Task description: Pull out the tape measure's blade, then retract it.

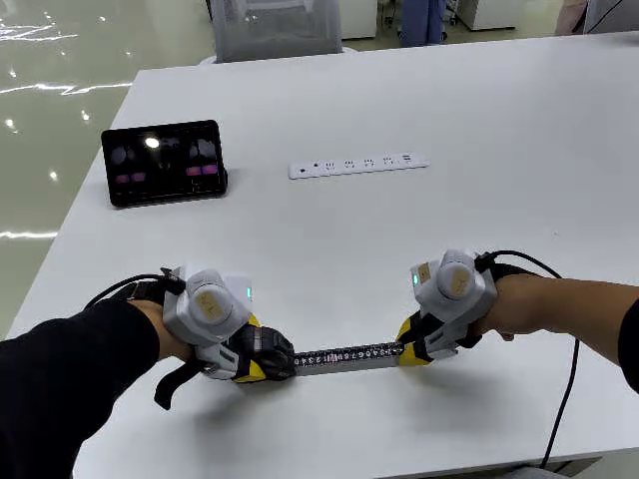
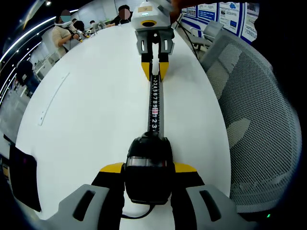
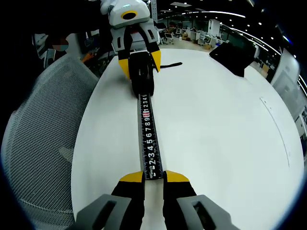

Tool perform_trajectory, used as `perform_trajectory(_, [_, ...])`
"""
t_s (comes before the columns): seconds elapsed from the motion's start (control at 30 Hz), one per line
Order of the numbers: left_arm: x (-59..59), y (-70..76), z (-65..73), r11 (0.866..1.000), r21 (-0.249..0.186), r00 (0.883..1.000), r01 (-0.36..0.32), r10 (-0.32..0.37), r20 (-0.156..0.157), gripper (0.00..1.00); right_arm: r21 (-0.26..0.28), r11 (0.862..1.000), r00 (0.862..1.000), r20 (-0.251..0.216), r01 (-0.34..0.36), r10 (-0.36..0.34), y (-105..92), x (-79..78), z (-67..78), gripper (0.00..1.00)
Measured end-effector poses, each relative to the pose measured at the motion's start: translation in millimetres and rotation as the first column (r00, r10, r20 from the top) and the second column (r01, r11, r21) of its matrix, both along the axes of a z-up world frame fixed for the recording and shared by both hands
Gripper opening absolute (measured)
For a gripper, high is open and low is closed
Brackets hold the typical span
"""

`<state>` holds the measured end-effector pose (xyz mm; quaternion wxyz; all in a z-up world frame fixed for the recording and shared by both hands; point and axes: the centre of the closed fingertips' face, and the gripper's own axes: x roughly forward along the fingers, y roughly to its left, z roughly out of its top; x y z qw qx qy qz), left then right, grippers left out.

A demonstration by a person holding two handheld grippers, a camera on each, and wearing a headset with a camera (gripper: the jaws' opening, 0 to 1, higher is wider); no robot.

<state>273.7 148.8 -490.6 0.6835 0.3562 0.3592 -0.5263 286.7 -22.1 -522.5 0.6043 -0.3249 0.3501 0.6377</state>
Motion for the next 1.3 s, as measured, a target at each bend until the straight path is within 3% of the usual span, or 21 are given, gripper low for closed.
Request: perform_trajectory(1.3, [-0.7, 0.0, -0.1, 1.0, 0.0, 1.0, -0.006, 0.006, -0.001, 0.31, -0.006, 1.0, 1.0, 0.002, 0.011, -0.011, -26.4, 1.5, 1.8, 0.1])
